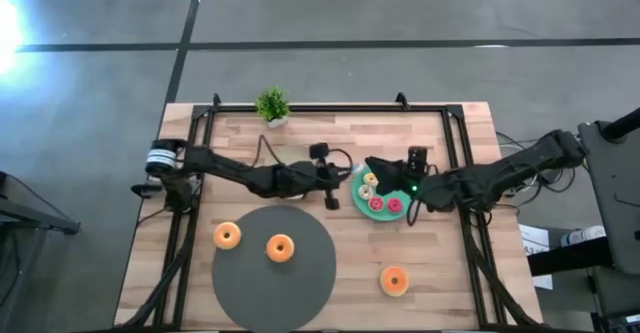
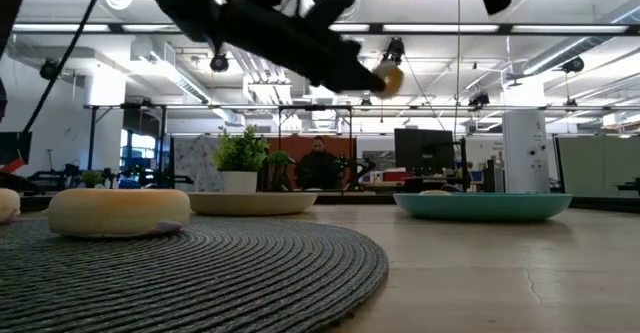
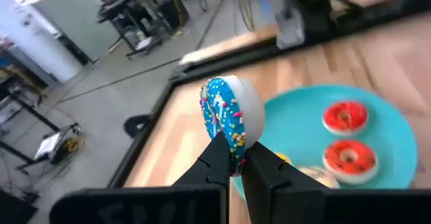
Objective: Pick & Place donuts
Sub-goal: Put the small blue donut on the blue plate, then put the large black donut on the brown plate
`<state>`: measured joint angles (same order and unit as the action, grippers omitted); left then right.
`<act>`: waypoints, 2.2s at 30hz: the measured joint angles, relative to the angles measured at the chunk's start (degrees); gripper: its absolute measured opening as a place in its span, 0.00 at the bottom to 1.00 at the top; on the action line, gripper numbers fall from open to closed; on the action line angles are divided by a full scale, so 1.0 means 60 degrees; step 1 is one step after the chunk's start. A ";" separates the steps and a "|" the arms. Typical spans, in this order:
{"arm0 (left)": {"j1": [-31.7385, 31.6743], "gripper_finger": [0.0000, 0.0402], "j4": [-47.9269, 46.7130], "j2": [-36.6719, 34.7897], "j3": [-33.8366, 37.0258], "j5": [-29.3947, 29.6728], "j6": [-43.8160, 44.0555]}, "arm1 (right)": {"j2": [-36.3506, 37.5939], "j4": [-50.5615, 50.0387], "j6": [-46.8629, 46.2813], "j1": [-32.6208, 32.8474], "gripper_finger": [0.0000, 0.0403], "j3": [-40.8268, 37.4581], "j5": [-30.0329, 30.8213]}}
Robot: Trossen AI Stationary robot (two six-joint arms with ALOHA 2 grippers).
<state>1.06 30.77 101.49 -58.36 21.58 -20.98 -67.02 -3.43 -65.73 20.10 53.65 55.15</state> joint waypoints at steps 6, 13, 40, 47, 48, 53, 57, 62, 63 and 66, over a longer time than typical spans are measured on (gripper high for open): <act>-0.0018 0.00 -0.0525 0.2012 -0.1776 -0.0163 -0.1000 | 0.0522 -0.3279 -0.0309 0.0000 0.43 0.1255 -0.0196; -0.0033 0.00 -0.3293 0.4252 -0.5279 -0.0183 -0.2065 | 0.0542 -0.7450 -0.1418 -0.0015 0.44 0.3324 -0.0174; -0.0713 0.21 -0.9017 0.6270 -0.9882 -0.0958 -0.1737 | 0.1941 -0.7883 -0.0015 -0.0015 0.44 0.3625 0.0055; -0.0697 0.29 -0.9556 0.6239 -1.0019 -0.1240 -0.1902 | 0.1981 -0.7871 -0.0050 -0.0022 0.44 0.3581 0.0295; -0.0674 0.29 -0.9683 0.6206 -1.0017 -0.1265 -0.1830 | 0.1981 -0.7867 -0.0048 -0.0022 0.44 0.3581 0.0303; -0.0598 0.29 -1.0686 0.5724 -1.0053 -0.1279 -0.1255 | 0.1981 -0.7856 -0.0048 -0.0022 0.44 0.3580 0.0307; -0.0663 0.29 -1.1726 0.5151 -0.9984 -0.1465 -0.0478 | 0.1966 -0.7838 -0.0048 -0.0022 0.44 0.3578 0.0307; -0.0665 0.29 -1.3259 0.4126 -0.9621 -0.2118 0.0544 | 0.1924 -0.7838 -0.0048 -0.0022 0.44 0.3574 0.0285; -0.0647 0.29 -1.3488 0.3886 -0.9431 -0.2419 0.0720 | 0.1919 -0.7838 -0.0048 -0.0022 0.44 0.3574 0.0249; -0.0605 0.29 -1.3757 0.2916 -0.8360 -0.3485 0.1259 | 0.1838 -0.7863 -0.0052 -0.0029 0.44 0.3508 -0.0265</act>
<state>-2.57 -51.77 118.98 -108.52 0.68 -13.43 -55.99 -50.61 -66.04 19.92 74.70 53.56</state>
